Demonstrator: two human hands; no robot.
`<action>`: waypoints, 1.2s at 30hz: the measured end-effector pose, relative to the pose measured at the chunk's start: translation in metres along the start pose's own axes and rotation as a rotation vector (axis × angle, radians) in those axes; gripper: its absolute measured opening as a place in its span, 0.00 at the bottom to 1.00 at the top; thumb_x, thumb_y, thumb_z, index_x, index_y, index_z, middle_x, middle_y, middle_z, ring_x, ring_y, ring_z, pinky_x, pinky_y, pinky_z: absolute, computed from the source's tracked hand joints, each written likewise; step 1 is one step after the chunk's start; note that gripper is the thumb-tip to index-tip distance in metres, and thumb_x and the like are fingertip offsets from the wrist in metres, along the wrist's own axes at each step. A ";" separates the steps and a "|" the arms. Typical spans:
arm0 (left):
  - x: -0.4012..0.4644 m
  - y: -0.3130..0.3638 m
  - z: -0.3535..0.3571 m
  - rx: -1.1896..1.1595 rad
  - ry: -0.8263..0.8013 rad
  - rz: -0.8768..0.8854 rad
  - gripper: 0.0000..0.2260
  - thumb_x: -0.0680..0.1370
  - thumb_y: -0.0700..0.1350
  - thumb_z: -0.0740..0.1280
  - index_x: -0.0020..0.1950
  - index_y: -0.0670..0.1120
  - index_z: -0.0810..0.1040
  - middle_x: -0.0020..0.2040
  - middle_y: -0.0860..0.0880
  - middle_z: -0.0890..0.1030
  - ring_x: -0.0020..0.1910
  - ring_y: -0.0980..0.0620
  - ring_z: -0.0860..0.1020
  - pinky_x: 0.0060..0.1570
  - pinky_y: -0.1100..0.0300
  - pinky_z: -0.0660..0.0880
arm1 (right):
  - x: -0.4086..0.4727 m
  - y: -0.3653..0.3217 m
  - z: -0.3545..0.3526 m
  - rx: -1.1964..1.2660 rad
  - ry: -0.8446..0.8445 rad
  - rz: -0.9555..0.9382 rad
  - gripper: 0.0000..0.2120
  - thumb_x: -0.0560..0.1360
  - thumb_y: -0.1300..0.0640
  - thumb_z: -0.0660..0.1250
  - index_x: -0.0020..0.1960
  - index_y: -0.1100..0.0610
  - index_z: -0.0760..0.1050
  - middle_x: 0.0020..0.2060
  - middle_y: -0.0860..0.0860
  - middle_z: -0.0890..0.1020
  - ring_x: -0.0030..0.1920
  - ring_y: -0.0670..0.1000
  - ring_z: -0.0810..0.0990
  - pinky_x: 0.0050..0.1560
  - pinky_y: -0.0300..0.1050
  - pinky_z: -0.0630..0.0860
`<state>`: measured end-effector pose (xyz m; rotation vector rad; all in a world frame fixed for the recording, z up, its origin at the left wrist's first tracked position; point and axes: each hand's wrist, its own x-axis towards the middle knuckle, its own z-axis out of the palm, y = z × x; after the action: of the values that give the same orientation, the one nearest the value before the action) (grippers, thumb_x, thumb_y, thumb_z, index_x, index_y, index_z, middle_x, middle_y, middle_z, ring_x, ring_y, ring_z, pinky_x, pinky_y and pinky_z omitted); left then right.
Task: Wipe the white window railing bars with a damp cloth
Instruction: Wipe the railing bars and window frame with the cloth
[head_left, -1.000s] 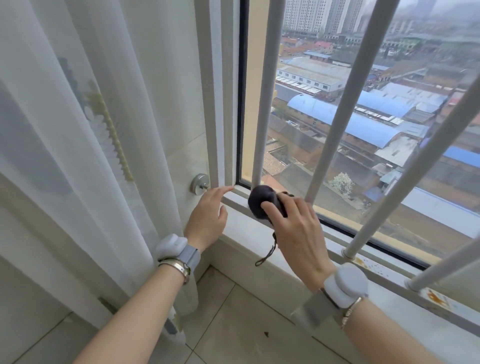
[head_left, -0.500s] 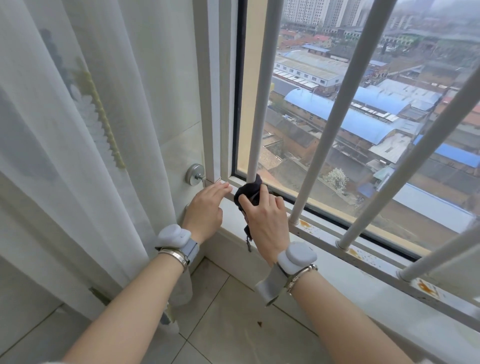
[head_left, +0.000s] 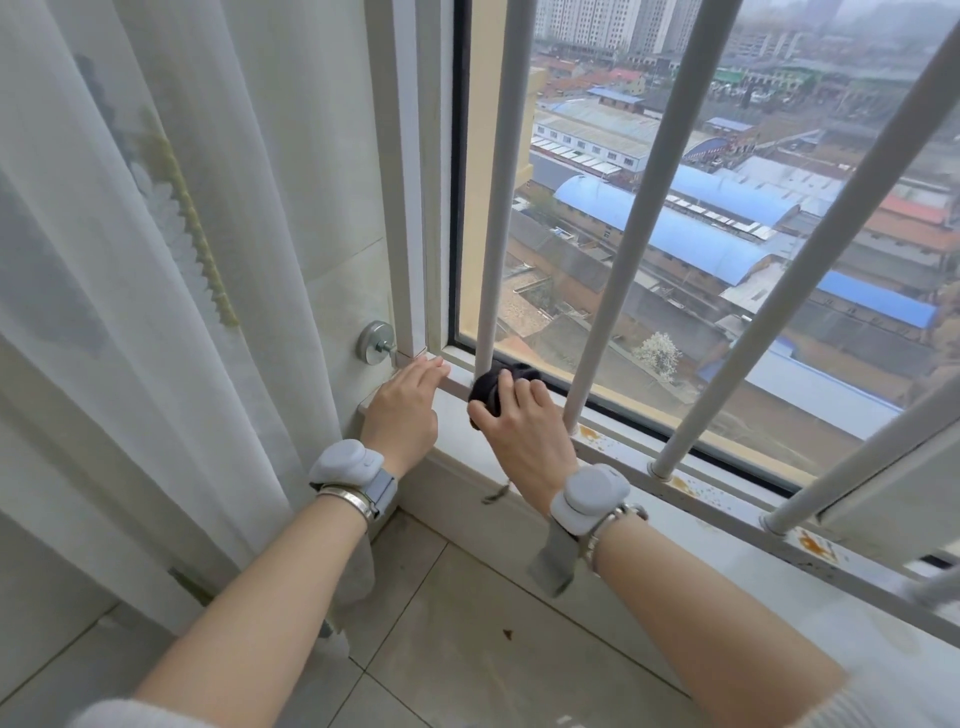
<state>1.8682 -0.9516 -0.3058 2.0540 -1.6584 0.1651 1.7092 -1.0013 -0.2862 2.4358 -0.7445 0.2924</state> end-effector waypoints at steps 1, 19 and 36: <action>0.000 0.001 0.000 0.002 0.003 -0.003 0.26 0.70 0.30 0.59 0.68 0.44 0.69 0.70 0.48 0.68 0.72 0.51 0.62 0.68 0.57 0.60 | 0.003 -0.001 0.002 0.015 -0.005 -0.002 0.08 0.66 0.64 0.66 0.44 0.55 0.74 0.50 0.67 0.80 0.39 0.59 0.77 0.44 0.50 0.72; 0.002 0.017 -0.016 0.053 -0.208 -0.089 0.27 0.75 0.36 0.57 0.74 0.44 0.57 0.76 0.50 0.56 0.75 0.53 0.51 0.72 0.59 0.50 | -0.062 0.037 -0.011 0.160 0.172 -0.138 0.10 0.67 0.70 0.63 0.44 0.58 0.72 0.39 0.56 0.76 0.37 0.56 0.71 0.42 0.48 0.74; -0.015 0.064 0.011 -0.075 -0.147 0.153 0.31 0.71 0.31 0.58 0.73 0.47 0.62 0.74 0.52 0.62 0.73 0.54 0.57 0.73 0.55 0.52 | -0.056 0.044 -0.043 0.608 0.248 0.414 0.17 0.72 0.61 0.70 0.60 0.58 0.75 0.60 0.64 0.72 0.52 0.62 0.75 0.41 0.53 0.80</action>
<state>1.8013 -0.9521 -0.3018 1.9239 -1.8829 0.0025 1.6365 -0.9817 -0.2511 2.6858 -1.1732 1.0999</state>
